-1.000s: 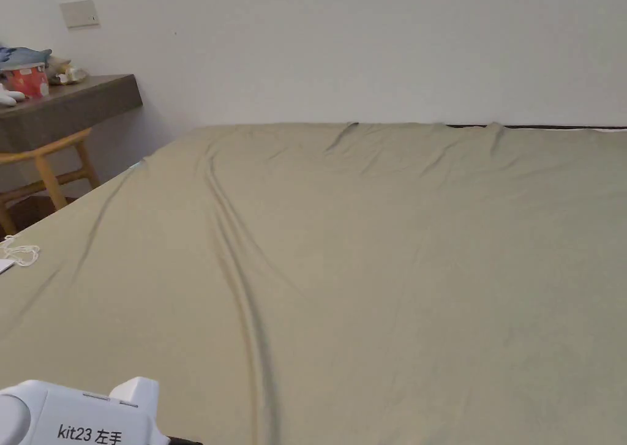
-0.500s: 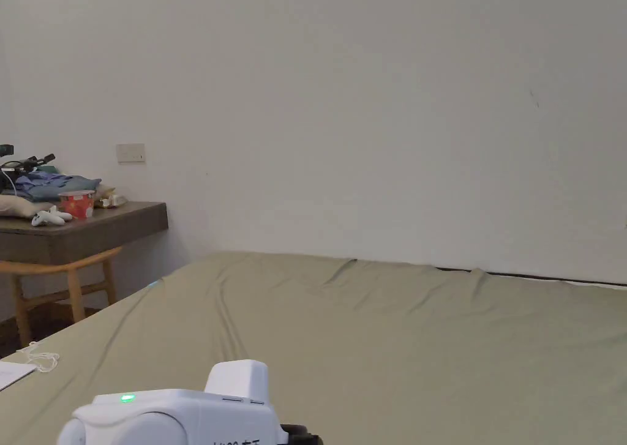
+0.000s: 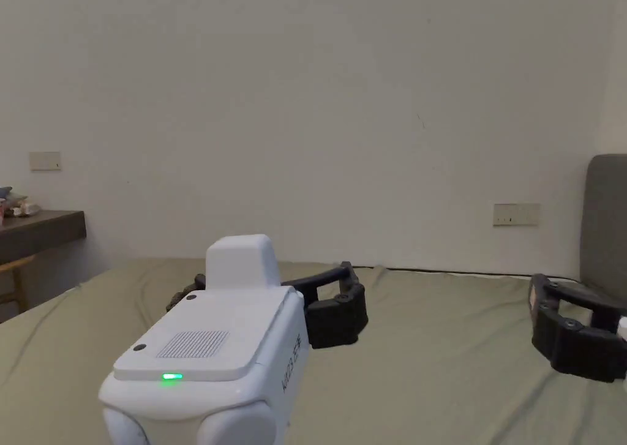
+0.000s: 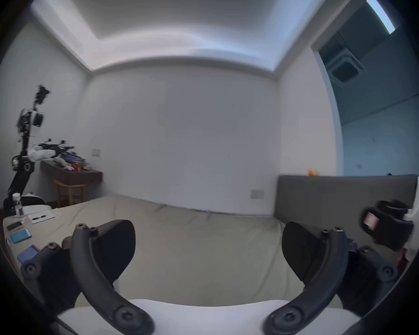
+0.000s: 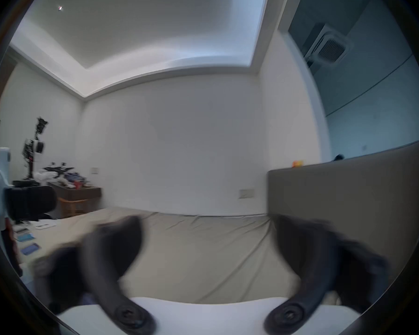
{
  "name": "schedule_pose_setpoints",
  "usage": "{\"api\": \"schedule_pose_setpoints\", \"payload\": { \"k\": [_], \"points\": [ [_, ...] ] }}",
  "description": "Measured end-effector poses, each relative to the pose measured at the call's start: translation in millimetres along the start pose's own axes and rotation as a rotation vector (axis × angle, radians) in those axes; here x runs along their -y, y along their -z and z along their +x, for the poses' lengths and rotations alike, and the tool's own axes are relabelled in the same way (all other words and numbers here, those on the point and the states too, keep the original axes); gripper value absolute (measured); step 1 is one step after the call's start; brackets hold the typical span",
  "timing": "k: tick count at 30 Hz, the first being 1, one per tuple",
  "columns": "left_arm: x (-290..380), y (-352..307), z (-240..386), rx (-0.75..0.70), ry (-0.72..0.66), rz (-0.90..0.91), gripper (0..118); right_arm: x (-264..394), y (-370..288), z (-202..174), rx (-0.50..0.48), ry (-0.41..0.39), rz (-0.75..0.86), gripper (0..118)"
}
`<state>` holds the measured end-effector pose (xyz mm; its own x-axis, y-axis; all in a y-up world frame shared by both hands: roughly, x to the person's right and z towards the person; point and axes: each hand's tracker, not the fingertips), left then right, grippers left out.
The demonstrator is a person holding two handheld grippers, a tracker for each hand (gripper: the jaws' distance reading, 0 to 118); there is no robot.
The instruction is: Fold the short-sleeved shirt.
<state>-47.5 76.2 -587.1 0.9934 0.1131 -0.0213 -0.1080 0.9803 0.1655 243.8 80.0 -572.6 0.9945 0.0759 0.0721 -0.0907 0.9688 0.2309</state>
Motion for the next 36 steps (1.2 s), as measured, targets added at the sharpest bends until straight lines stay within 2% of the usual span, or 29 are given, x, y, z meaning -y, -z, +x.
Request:
{"api": "schedule_pose_setpoints", "payload": {
  "k": [1, 2, 3, 4, 5, 6, 8, 10, 12, 16, 19, 20, 23, 24, 25, 27, 28, 32, 36],
  "points": [
    [8.5, -0.7, 1.0, -0.024, 0.039, -0.027, 118, 11.4, -2.0, 2.1, -0.049, 0.053, -0.095, 118],
    [16.3, -1.0, 2.4, -0.029, 0.099, -0.076, 118, -1.8, -7.5, 2.2, 0.042, -0.142, 0.022, 118],
    [23.8, -0.8, 10.5, -0.021, 0.159, -0.130, 118, 7.9, -6.7, 4.8, 0.008, -0.081, -0.124, 118],
    [31.5, 0.2, 11.7, -0.016, 0.208, -0.177, 118, 9.5, -0.9, 7.2, -0.012, -0.078, -0.154, 118],
    [40.4, 0.2, 12.3, -0.010, 0.257, -0.223, 118, 7.0, -2.7, 8.6, -0.006, -0.078, -0.108, 118],
    [48.3, 0.0, 15.6, -0.014, 0.273, -0.242, 118, 7.4, -5.0, 9.8, -0.005, -0.037, -0.102, 118],
    [58.1, 1.7, 15.2, 0.009, 0.241, -0.252, 118, 16.7, -6.5, 5.9, -0.009, 0.035, -0.095, 118],
    [55.9, 3.3, 11.2, 0.047, 0.138, -0.323, 118, 20.9, -2.8, 7.2, -0.072, 0.098, -0.147, 118],
    [48.3, 0.9, 5.4, 0.085, 0.056, -0.302, 118, 26.6, 0.9, 7.6, -0.115, 0.108, -0.208, 118],
    [30.4, -7.9, -1.4, 0.045, 0.025, -0.203, 118, 26.3, 0.7, 4.1, -0.048, 0.091, -0.231, 118],
    [26.1, -9.6, -0.9, 0.000, 0.089, -0.239, 118, 27.7, -0.4, 5.6, -0.013, 0.137, -0.263, 118],
    [27.4, -10.7, -0.1, -0.019, 0.097, -0.234, 118, 30.8, 0.8, 8.8, -0.006, 0.191, -0.297, 118],
    [29.3, -11.5, -1.0, -0.050, 0.089, -0.230, 118, 29.7, 1.9, 14.6, 0.003, 0.265, -0.338, 118],
    [28.9, -11.9, -1.4, -0.047, 0.083, -0.238, 118, 31.7, 0.9, 15.0, 0.022, 0.321, -0.398, 118],
    [28.2, -12.9, -1.8, -0.033, 0.082, -0.255, 118, 31.8, 2.2, 10.9, -0.058, 0.318, -0.420, 118],
    [27.3, -13.4, -4.4, -0.017, 0.091, -0.288, 118, 26.8, -0.4, 13.2, 0.057, 0.274, -0.335, 118],
    [27.9, -13.9, -3.8, -0.019, 0.091, -0.288, 118, 26.8, 0.2, 13.4, 0.036, 0.243, -0.325, 118],
    [30.7, -13.3, -6.9, -0.020, 0.063, -0.322, 118, 27.4, -3.0, 8.3, 0.065, 0.205, -0.309, 118],
    [31.0, -12.4, -5.9, -0.018, 0.088, -0.344, 118, 28.5, -3.3, 2.3, 0.024, 0.145, -0.308, 118]
  ]
}}
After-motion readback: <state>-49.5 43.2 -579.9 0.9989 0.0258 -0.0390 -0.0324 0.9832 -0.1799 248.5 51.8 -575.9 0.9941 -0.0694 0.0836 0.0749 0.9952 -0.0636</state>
